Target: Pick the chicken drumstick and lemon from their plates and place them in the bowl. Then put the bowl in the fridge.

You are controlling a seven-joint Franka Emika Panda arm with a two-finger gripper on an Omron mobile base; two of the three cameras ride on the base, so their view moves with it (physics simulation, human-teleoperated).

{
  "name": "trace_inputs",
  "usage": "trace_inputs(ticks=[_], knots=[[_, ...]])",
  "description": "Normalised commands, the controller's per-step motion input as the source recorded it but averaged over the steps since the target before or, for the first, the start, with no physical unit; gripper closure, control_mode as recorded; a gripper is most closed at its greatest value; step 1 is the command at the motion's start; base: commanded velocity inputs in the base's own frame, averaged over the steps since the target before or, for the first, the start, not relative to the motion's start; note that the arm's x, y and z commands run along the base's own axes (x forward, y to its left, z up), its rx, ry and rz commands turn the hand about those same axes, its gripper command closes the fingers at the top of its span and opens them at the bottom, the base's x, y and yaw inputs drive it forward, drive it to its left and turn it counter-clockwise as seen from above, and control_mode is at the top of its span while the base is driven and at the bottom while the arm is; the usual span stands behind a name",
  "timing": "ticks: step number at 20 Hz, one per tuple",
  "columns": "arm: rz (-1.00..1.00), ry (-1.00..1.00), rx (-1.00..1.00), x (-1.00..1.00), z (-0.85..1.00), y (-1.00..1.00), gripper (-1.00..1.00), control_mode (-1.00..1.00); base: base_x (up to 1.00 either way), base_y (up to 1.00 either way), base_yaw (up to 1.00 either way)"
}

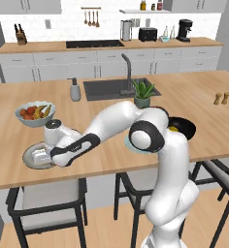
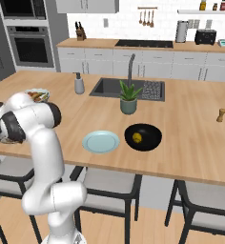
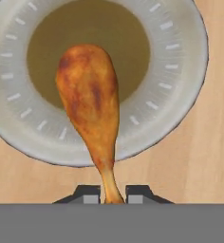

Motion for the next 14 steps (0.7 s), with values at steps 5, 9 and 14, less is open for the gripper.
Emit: trace_inputs(ticks=[5, 9, 14], knots=[[-0.01, -0.08, 0.00, -0.87, 0.76, -0.50, 1.00, -1.00, 0.00, 0.00, 0.00], [-0.04, -0.10, 0.00, -0.57, 0.82, -0.77, 1.00, -1.00, 0.00, 0.00, 0.00], [-0.04, 0.01, 0.00, -0.24, 0.65, -0.95, 1.00, -1.00, 0.00, 0.00, 0.00]])
